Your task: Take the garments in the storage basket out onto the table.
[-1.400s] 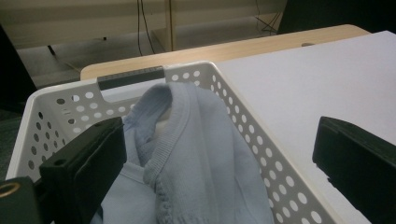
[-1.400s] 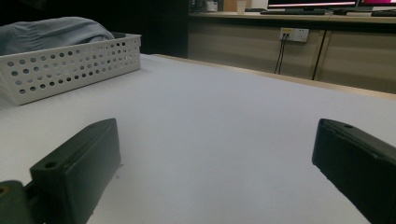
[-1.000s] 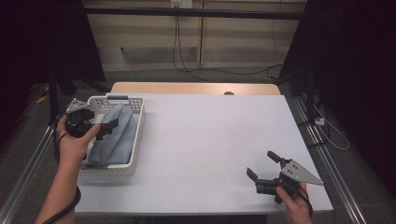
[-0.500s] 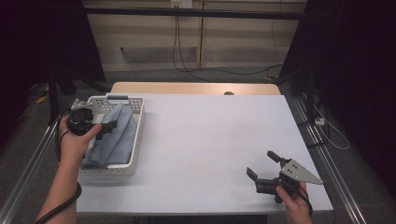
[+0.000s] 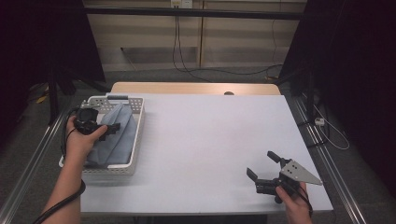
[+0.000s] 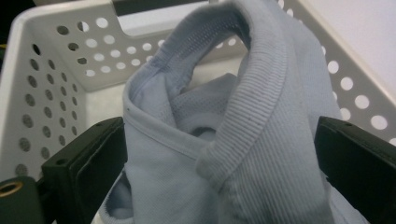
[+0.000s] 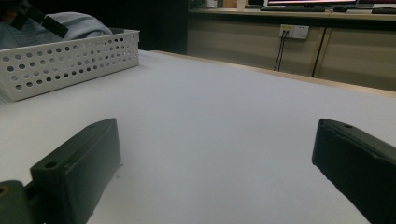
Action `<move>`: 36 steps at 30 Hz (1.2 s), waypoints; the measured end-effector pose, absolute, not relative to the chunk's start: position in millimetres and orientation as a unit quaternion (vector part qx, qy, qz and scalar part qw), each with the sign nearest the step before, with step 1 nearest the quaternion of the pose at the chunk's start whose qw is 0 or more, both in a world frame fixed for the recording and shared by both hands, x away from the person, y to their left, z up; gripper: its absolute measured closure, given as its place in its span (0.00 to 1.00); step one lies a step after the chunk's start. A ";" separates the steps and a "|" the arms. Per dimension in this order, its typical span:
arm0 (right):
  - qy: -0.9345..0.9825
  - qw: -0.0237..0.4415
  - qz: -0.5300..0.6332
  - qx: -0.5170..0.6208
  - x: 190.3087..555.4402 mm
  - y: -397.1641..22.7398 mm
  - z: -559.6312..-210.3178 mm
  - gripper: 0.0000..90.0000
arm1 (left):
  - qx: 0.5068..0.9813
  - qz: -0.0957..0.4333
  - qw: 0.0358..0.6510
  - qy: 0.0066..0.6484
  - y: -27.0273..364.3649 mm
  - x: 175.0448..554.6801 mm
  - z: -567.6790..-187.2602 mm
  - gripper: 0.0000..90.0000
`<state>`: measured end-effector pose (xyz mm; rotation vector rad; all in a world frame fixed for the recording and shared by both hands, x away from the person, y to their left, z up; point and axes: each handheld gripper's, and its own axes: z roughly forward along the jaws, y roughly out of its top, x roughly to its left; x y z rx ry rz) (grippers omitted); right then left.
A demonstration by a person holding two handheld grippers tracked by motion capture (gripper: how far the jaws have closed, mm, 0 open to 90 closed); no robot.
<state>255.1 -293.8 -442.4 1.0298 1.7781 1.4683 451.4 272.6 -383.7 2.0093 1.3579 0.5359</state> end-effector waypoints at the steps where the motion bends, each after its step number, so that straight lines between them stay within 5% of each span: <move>1: 0.670 0.303 0.554 0.389 255.2 -294.0 -442.4 0.01 | 0.767 0.202 0.321 0.518 272.0 452.4 -385.2 0.04; 36: 0.672 0.297 0.554 0.392 256.5 -293.8 -444.3 0.01 | 0.765 0.146 0.284 0.560 267.7 477.0 -430.2 0.00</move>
